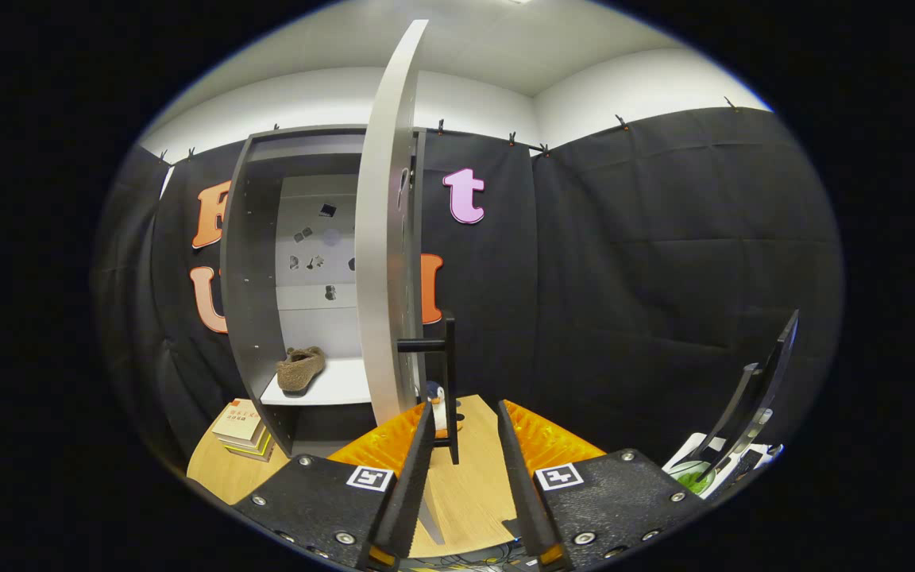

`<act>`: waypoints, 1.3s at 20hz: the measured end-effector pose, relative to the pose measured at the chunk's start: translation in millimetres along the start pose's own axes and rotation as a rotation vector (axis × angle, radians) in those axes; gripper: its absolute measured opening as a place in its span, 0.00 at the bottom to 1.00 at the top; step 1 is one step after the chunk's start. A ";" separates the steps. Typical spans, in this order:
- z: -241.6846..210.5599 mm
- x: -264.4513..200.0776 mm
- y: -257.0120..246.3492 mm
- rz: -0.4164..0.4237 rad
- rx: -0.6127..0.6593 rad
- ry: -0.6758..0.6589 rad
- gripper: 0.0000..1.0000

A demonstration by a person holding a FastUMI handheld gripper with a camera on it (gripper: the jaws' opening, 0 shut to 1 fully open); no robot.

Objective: Open the shoe cabinet door, grab the shoes and put them into the shoe cabinet, then close the shoe cabinet door.

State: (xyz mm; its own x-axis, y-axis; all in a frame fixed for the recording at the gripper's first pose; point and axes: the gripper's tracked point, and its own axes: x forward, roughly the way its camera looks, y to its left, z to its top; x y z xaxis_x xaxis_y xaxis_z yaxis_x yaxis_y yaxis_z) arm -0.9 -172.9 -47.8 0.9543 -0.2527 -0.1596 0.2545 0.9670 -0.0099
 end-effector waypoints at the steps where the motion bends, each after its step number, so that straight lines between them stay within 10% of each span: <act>1: -1.0 -0.9 -0.6 -0.006 -0.002 0.000 0.51; 12: -4.2 -9.3 -6.8 -0.121 -0.001 0.003 0.49; 26: 10.4 -28.1 59.0 0.038 0.005 -0.019 0.51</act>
State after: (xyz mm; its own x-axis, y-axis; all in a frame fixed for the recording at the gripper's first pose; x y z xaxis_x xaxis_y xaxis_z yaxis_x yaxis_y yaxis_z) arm -11.1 -109.0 -33.6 0.9660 -0.2168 -0.1408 0.2191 0.9757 0.0005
